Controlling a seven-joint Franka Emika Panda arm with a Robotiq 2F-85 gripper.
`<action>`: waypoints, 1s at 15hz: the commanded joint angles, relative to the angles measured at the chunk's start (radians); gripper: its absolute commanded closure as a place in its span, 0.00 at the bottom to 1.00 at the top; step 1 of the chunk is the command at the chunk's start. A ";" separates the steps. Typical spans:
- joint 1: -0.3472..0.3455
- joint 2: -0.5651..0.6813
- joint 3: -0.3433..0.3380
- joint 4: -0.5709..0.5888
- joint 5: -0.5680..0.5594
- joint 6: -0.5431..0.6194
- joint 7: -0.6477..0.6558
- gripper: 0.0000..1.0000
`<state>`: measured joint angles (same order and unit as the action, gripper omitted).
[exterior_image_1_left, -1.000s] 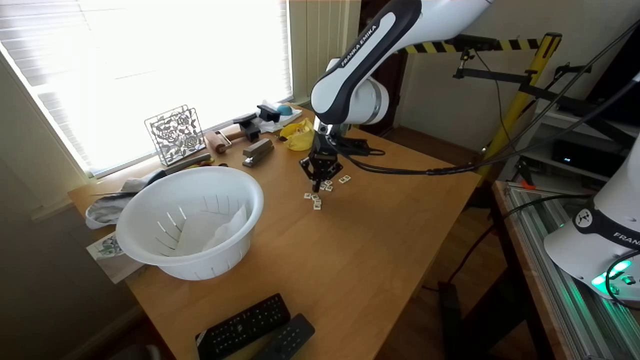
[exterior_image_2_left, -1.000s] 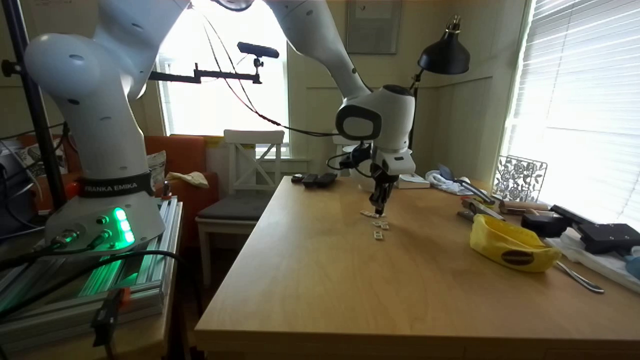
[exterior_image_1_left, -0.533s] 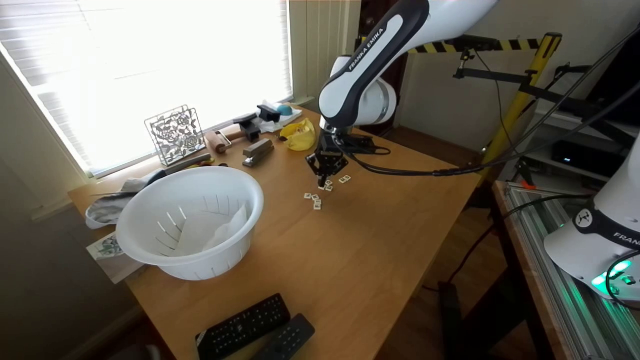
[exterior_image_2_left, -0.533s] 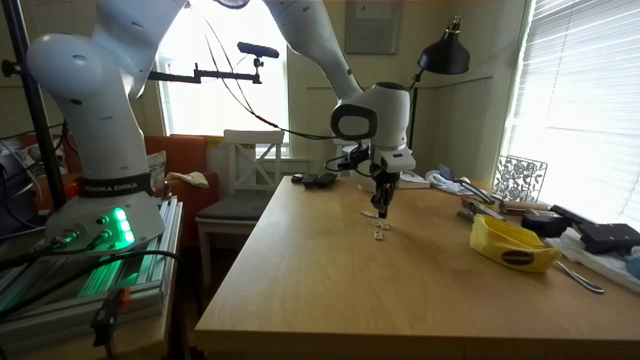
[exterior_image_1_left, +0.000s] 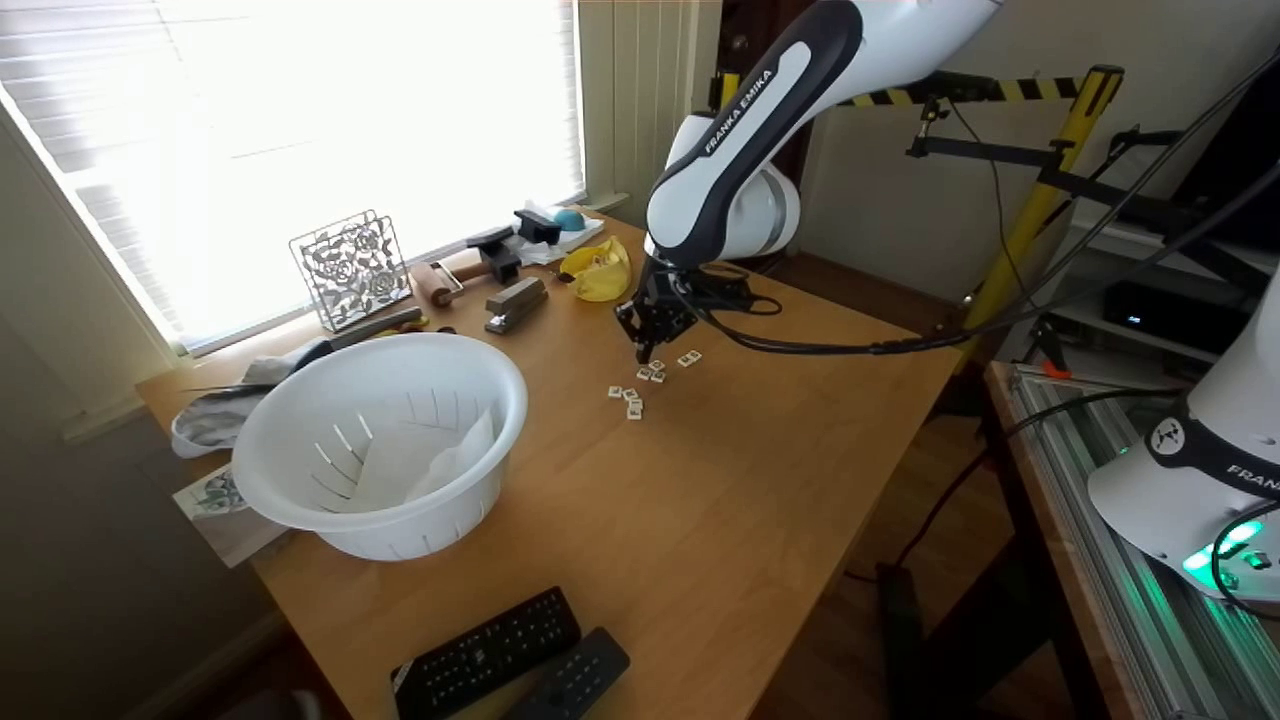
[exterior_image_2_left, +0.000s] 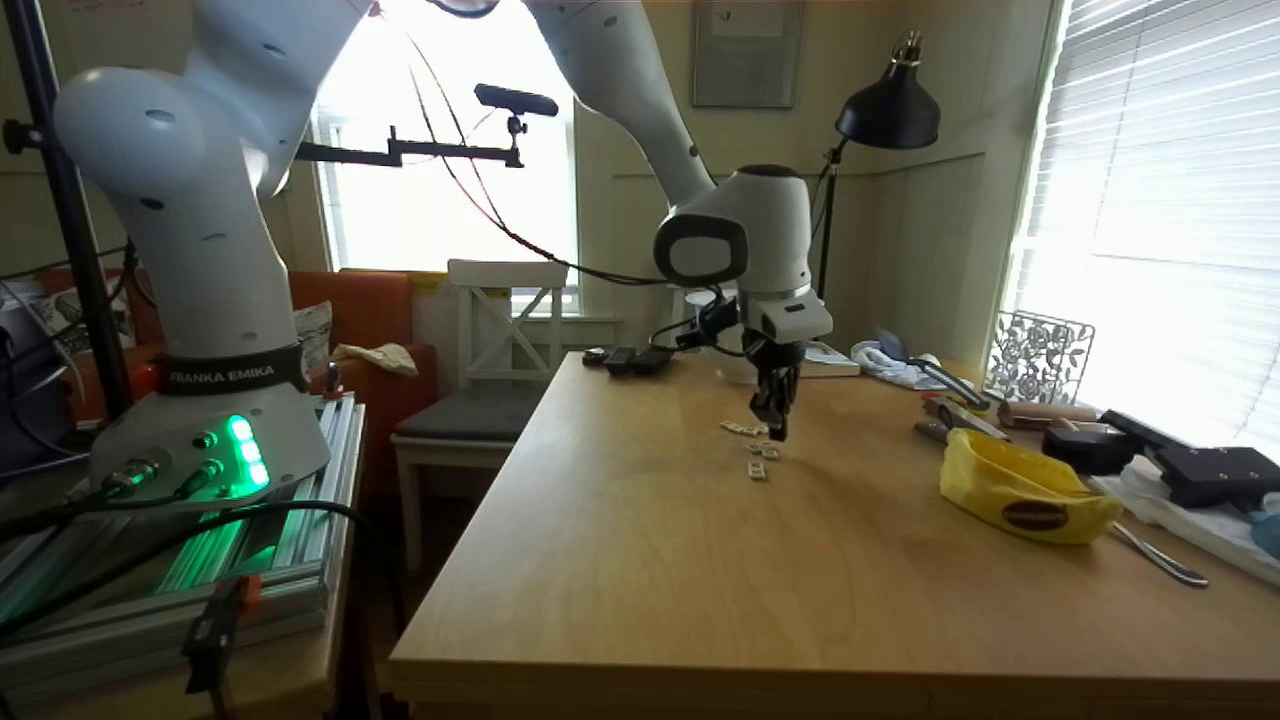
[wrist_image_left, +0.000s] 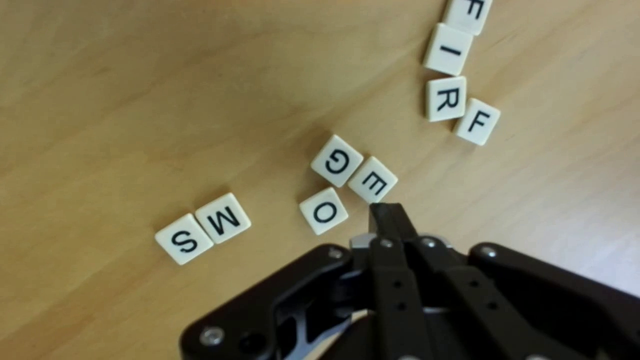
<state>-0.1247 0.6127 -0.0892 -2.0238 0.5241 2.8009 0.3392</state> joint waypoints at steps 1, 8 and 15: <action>0.000 -0.016 0.010 -0.026 -0.030 0.015 0.010 1.00; 0.006 0.003 0.007 -0.018 -0.064 0.001 0.012 1.00; -0.003 0.023 0.014 -0.004 -0.070 -0.002 0.004 1.00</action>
<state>-0.1228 0.6215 -0.0795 -2.0364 0.4801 2.8009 0.3386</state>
